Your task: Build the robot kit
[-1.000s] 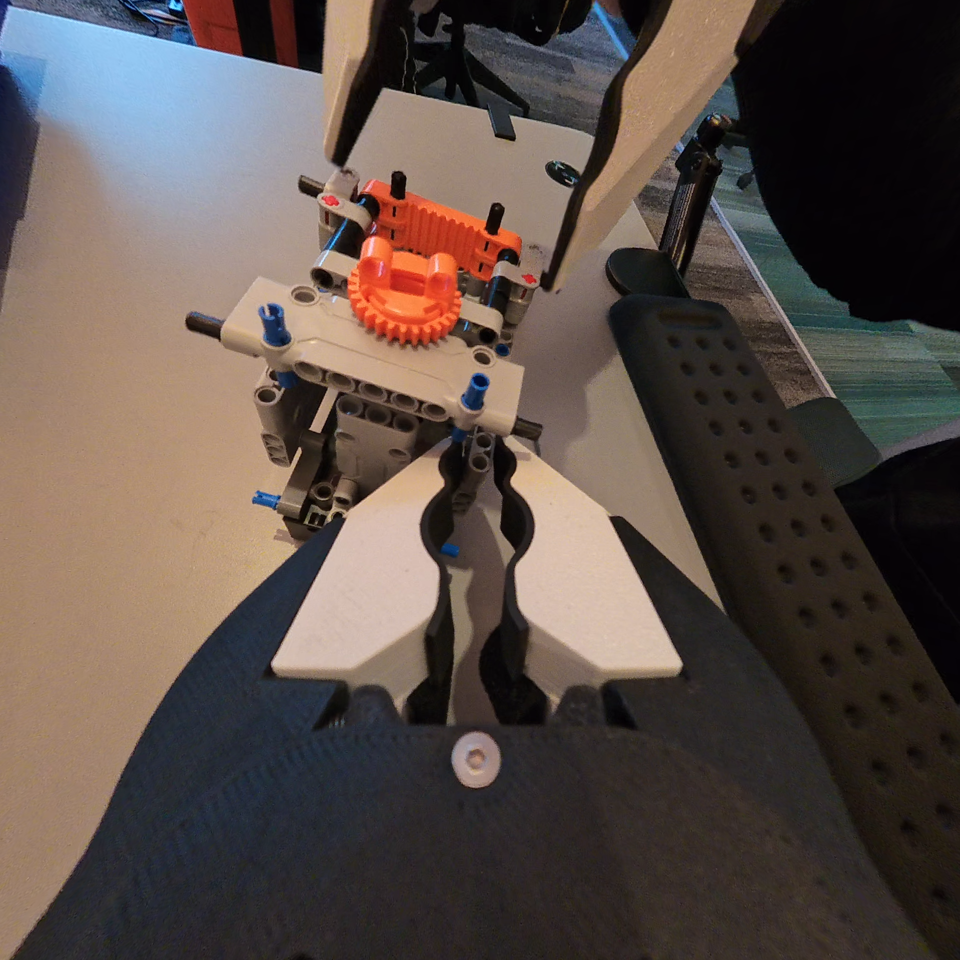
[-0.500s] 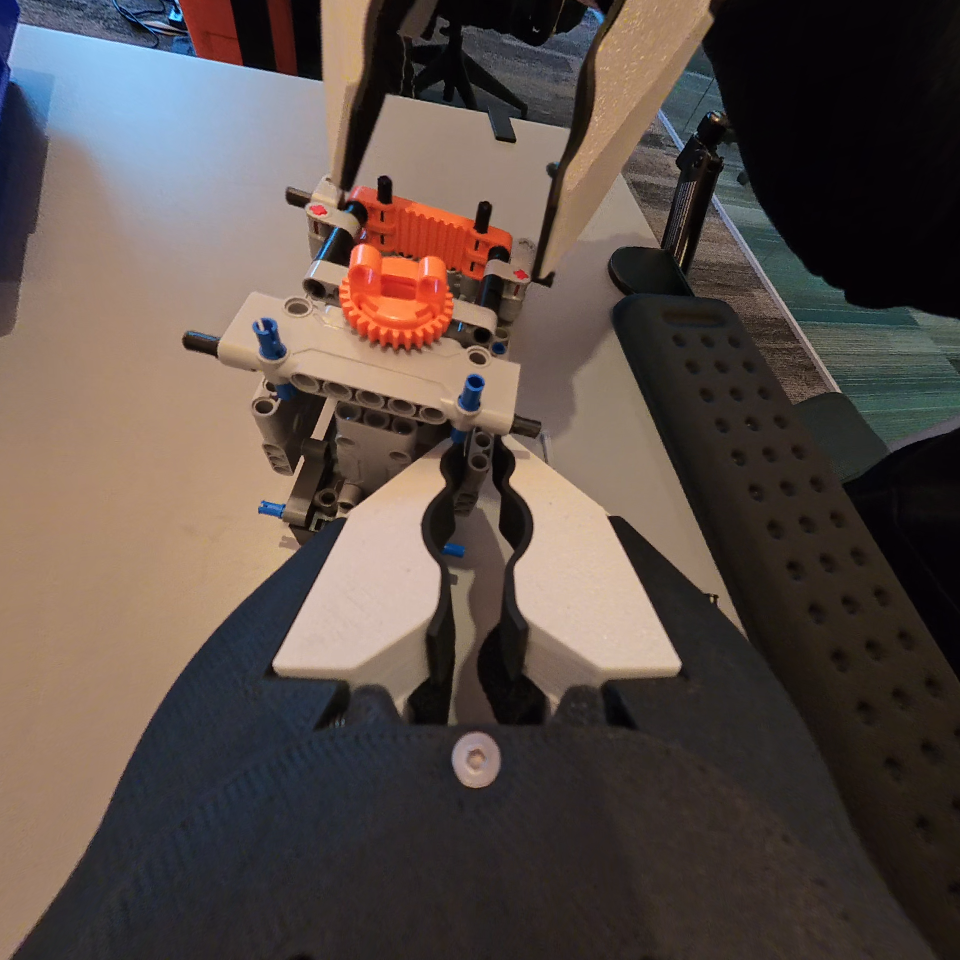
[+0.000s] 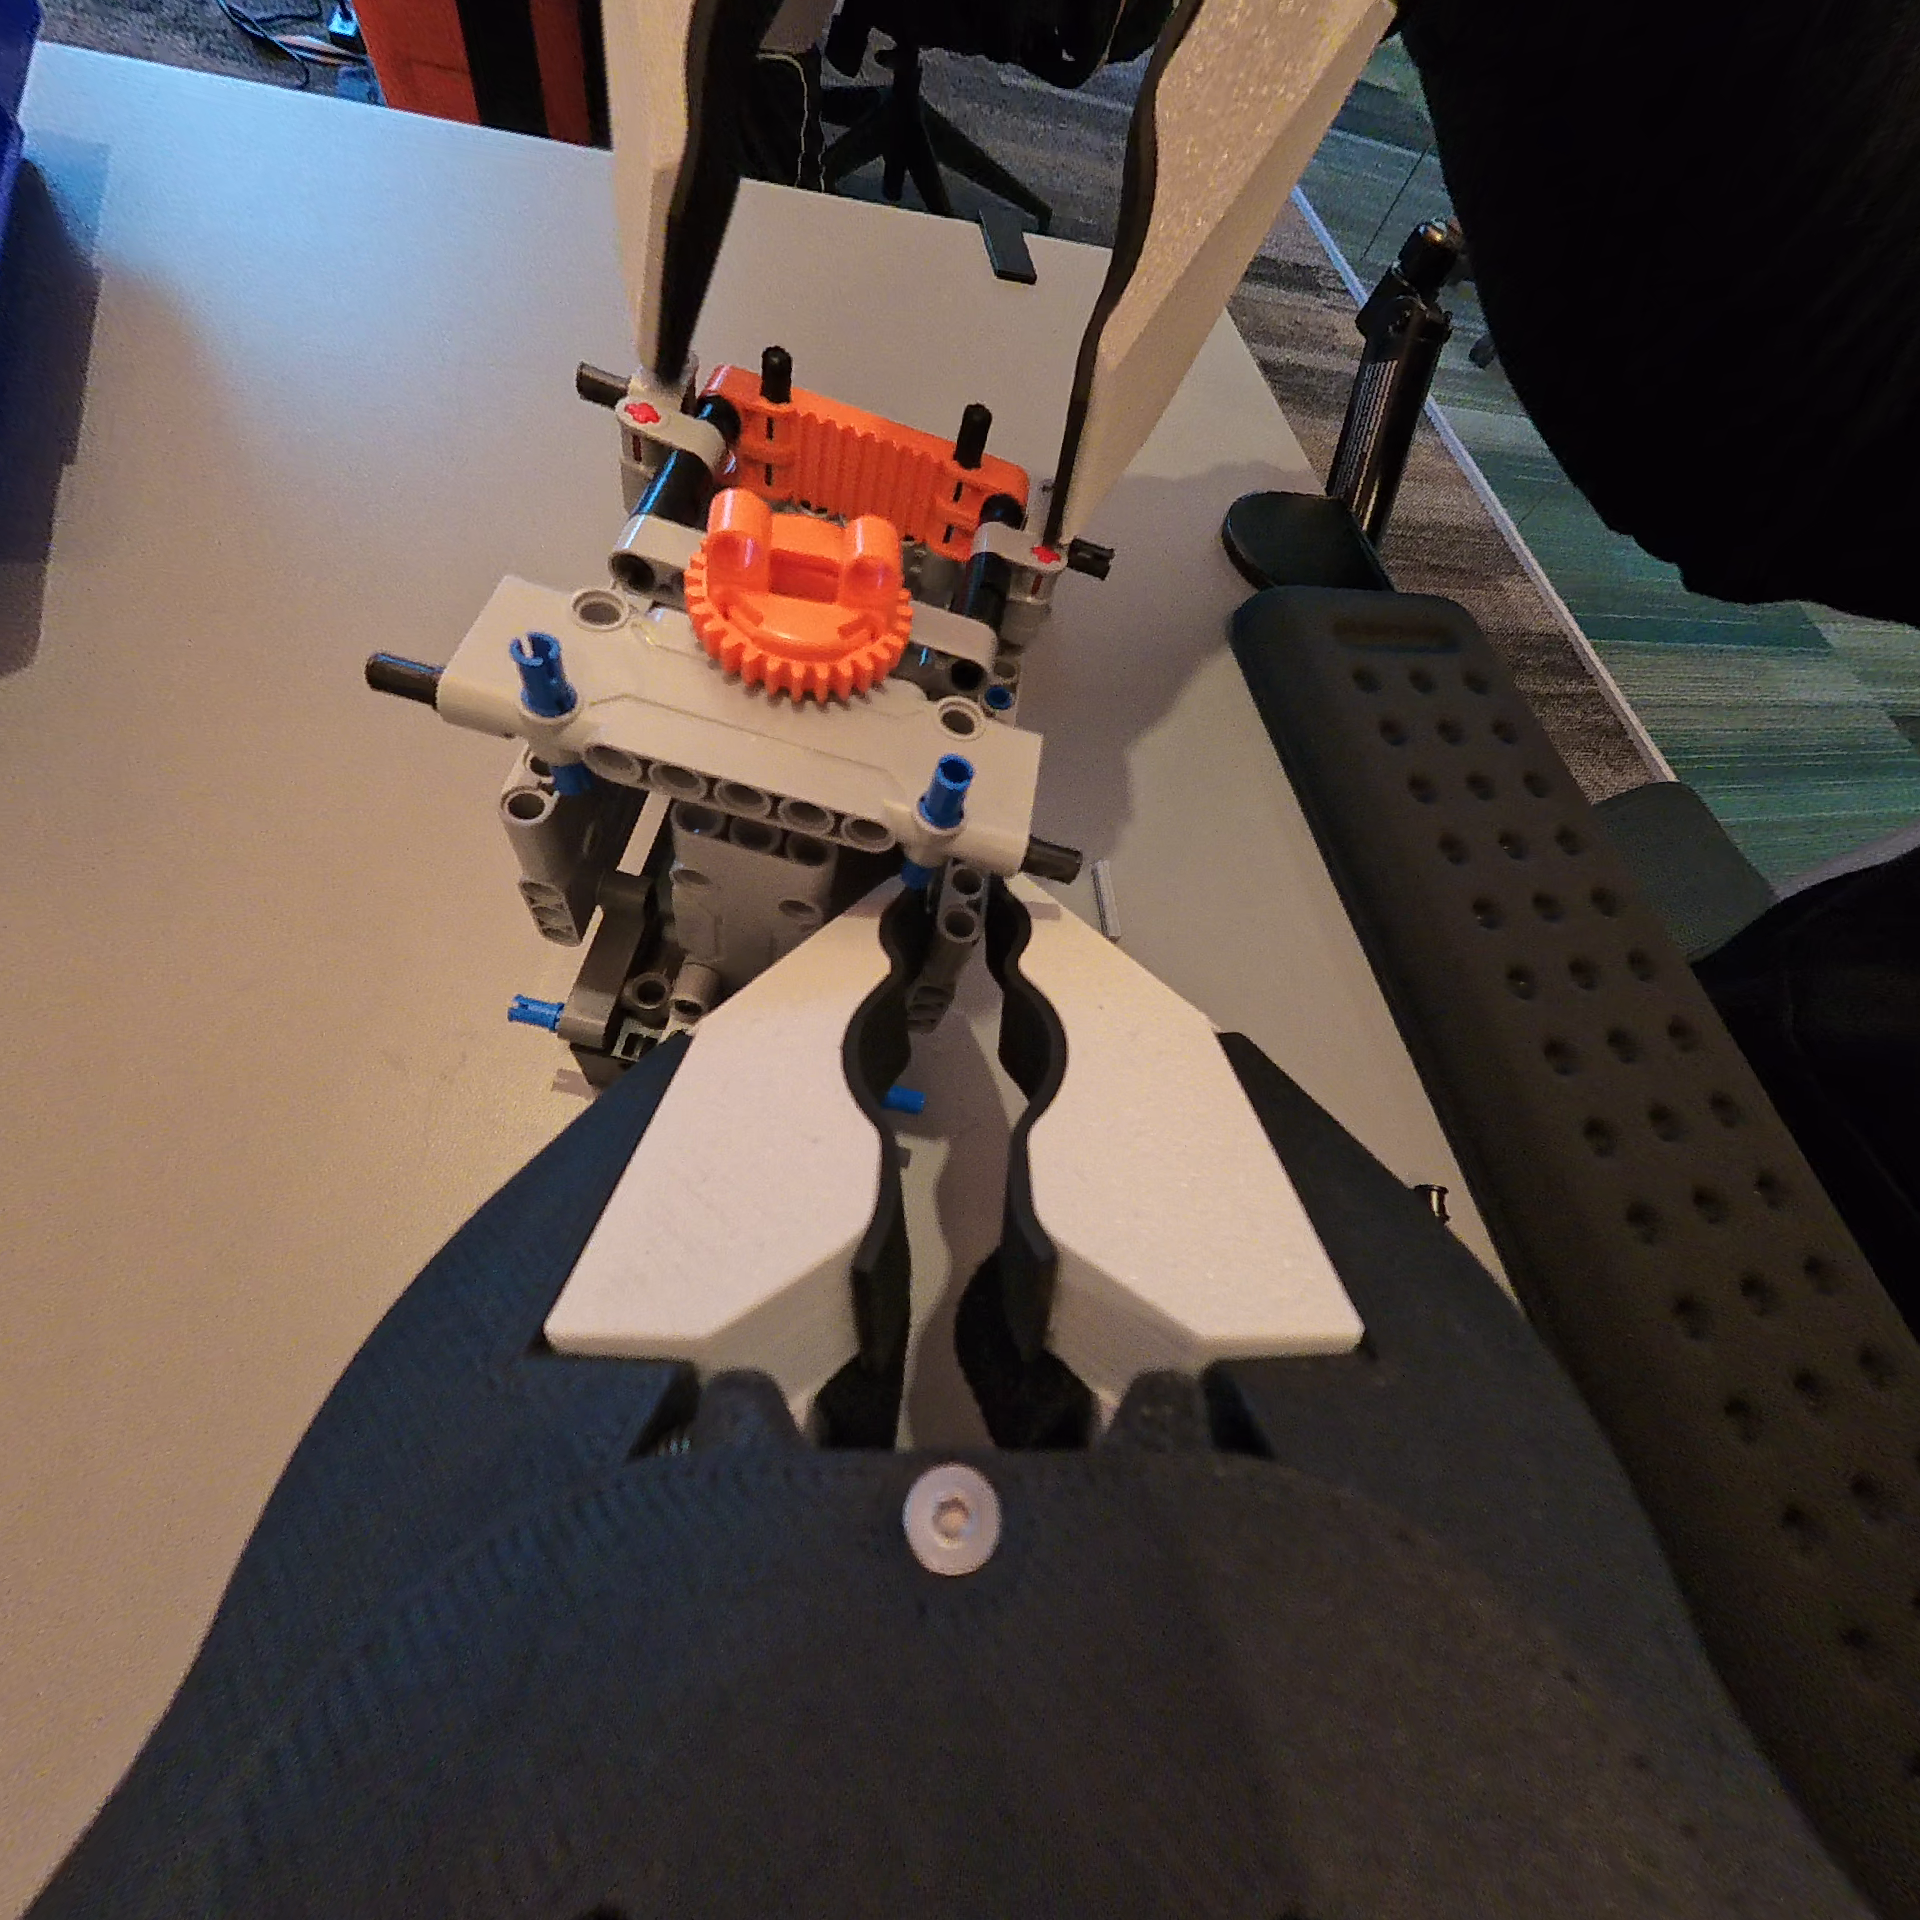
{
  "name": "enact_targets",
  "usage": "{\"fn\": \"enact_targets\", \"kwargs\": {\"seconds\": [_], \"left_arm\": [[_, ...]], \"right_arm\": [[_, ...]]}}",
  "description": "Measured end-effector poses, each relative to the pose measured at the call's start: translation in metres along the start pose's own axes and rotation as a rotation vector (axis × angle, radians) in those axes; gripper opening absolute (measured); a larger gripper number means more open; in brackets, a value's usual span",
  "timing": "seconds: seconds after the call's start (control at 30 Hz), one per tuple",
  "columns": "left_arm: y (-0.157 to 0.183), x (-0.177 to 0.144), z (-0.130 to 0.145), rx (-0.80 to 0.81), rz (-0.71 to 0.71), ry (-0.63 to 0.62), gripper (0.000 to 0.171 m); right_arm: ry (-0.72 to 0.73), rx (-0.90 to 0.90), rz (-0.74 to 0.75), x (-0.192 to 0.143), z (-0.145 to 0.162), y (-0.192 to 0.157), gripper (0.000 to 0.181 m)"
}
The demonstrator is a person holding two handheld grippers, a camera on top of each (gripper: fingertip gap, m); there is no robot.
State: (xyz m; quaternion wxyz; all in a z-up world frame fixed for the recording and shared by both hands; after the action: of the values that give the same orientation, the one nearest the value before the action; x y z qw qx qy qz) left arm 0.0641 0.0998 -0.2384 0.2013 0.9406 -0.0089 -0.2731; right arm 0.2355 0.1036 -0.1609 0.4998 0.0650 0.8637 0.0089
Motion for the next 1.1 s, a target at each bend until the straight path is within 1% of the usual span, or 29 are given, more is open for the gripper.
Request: {"fn": "enact_targets", "kwargs": {"seconds": [0.07, 0.27, 0.5, 0.53, 0.57, 0.67, 0.73, 0.8, 0.9, 1.03, 1.1], "left_arm": [[0.0, 0.0, 0.0, 0.003, -0.002, -0.001, 0.008], [0.001, 0.0, 0.0, 0.009, -0.011, -0.003, 0.007], [0.002, 0.0, 0.0, 0.016, -0.013, -0.009, 0.008], [0.002, 0.0, 0.0, 0.016, -0.02, -0.003, 0.008], [0.002, 0.0, 0.0, 0.015, -0.022, -0.004, 0.008], [0.002, -0.001, 0.0, 0.011, -0.033, 0.0, 0.009], [0.002, -0.001, 0.0, 0.016, -0.04, 0.0, 0.009], [0.002, -0.003, 0.001, 0.016, -0.042, -0.001, 0.01], [0.001, -0.005, 0.001, 0.016, -0.048, -0.007, 0.012], [0.001, -0.006, 0.002, 0.02, -0.056, -0.022, 0.014], [0.0, -0.006, 0.003, 0.014, -0.051, -0.025, 0.015]], "right_arm": [[-0.004, 0.0, -0.027, 0.001, -0.001, -0.001, 0.053], [0.004, 0.013, -0.034, 0.002, 0.0, 0.001, 0.054], [-0.015, -0.012, -0.007, 0.0, -0.004, -0.006, 0.054], [-0.012, -0.016, 0.008, -0.001, -0.005, -0.008, 0.069], [-0.007, -0.01, 0.04, -0.002, -0.006, -0.009, 0.075], [0.02, 0.011, 0.09, -0.005, -0.007, -0.012, 0.079], [0.071, 0.033, 0.107, -0.008, -0.006, -0.011, 0.08], [0.117, 0.063, 0.12, -0.011, -0.002, -0.008, 0.087], [0.161, 0.123, 0.099, -0.008, 0.007, -0.002, 0.091], [0.158, 0.185, 0.04, 0.008, 0.02, 0.006, 0.099], [0.161, 0.187, 0.018, 0.015, 0.021, 0.006, 0.098]]}}
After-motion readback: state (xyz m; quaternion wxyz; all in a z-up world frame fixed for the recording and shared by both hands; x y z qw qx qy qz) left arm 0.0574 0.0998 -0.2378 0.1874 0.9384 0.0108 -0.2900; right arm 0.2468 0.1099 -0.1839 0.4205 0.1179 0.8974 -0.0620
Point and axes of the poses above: each gripper's, where its closed fingertips meet, x out along the fingers, z out of its underside, y = z × x across the jaws, the point moved 10 cm from there along -x, back along the fingers, and after that the axes turned 10 degrees about -x, right-handed, at the moved point
